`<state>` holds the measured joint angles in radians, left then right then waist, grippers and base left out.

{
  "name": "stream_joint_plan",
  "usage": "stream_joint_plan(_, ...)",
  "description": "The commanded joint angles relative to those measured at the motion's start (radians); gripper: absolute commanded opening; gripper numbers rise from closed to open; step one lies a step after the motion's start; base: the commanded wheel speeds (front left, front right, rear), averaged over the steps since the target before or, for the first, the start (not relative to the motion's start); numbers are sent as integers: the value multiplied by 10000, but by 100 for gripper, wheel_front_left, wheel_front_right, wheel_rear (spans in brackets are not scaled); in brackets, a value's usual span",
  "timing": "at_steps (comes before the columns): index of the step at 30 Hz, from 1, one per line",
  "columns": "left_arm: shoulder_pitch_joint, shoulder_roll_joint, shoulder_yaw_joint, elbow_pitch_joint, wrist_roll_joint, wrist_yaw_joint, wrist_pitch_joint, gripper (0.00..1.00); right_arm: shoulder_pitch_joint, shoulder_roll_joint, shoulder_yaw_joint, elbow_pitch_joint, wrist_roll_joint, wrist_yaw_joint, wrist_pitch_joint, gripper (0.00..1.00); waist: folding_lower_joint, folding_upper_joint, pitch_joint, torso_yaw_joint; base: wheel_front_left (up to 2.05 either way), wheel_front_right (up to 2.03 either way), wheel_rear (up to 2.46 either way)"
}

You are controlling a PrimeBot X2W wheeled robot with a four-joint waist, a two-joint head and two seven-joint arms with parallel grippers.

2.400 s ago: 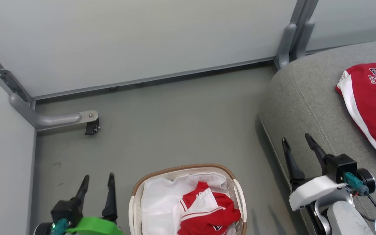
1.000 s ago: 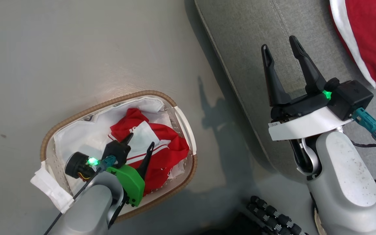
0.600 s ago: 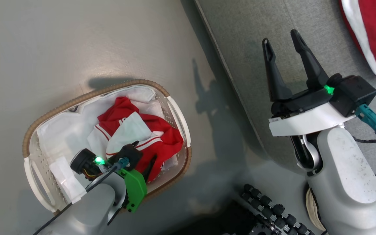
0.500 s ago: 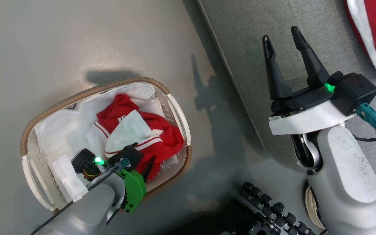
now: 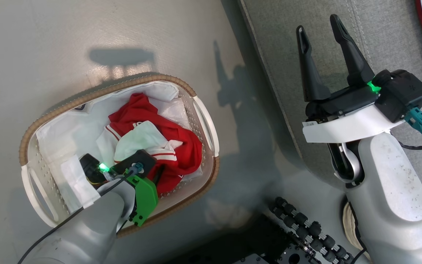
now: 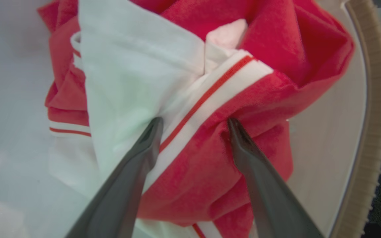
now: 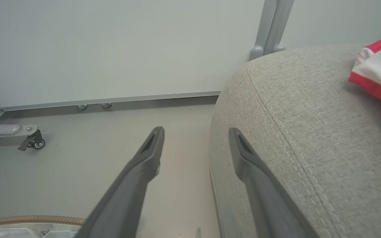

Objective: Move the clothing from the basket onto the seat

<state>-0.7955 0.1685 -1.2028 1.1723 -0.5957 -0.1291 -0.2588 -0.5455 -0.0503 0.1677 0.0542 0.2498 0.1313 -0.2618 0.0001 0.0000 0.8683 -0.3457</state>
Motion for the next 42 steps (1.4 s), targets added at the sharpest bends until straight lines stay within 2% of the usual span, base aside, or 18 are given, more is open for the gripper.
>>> stream_joint_plan(1, -188, -58, -110, 120, -79, -28, 120, 100, -167, -17, -3, -43, -74, -10, -46, 100, -1, 0, 16, 18, 0, 0, 0)
stream_joint_plan(11, -488, -159, -580, 385, -219, -28, 689, 100, -137, -15, -30, -104, -170, -10, -46, 100, -1, 0, 131, 54, 0, 0, 0)
stream_joint_plan(27, -674, -134, -774, 529, -146, -28, 2484, 100, -38, -16, -138, -141, -294, -10, -46, 100, -1, 0, 203, 193, 0, 0, 0)
stream_joint_plan(28, -681, -120, -775, 529, -168, -28, 2545, 76, -38, -16, -143, -150, -301, -10, -46, 100, -1, 0, 202, 200, 0, 0, 0)
stream_joint_plan(29, -674, -112, -776, 510, -184, -28, 2580, 47, -37, -15, -143, -157, -307, -10, -46, 100, -1, 0, 203, 204, 0, 0, 0)
stream_joint_plan(30, -652, -91, -779, 472, -182, -28, 2606, 0, -36, -16, -148, -161, -307, -10, -46, 100, -1, 0, 203, 207, 0, 0, 0)
stream_joint_plan(37, -490, 37, -776, 290, -449, -28, 2241, 0, -182, -15, -59, -32, -185, -10, -46, 100, -1, 0, 45, 140, 0, 0, 0)
stream_joint_plan(42, -215, -130, -774, 131, -828, -28, 1558, 0, -108, -19, -42, 179, -161, -10, -46, 100, -1, 0, -564, 198, 0, 0, 0)
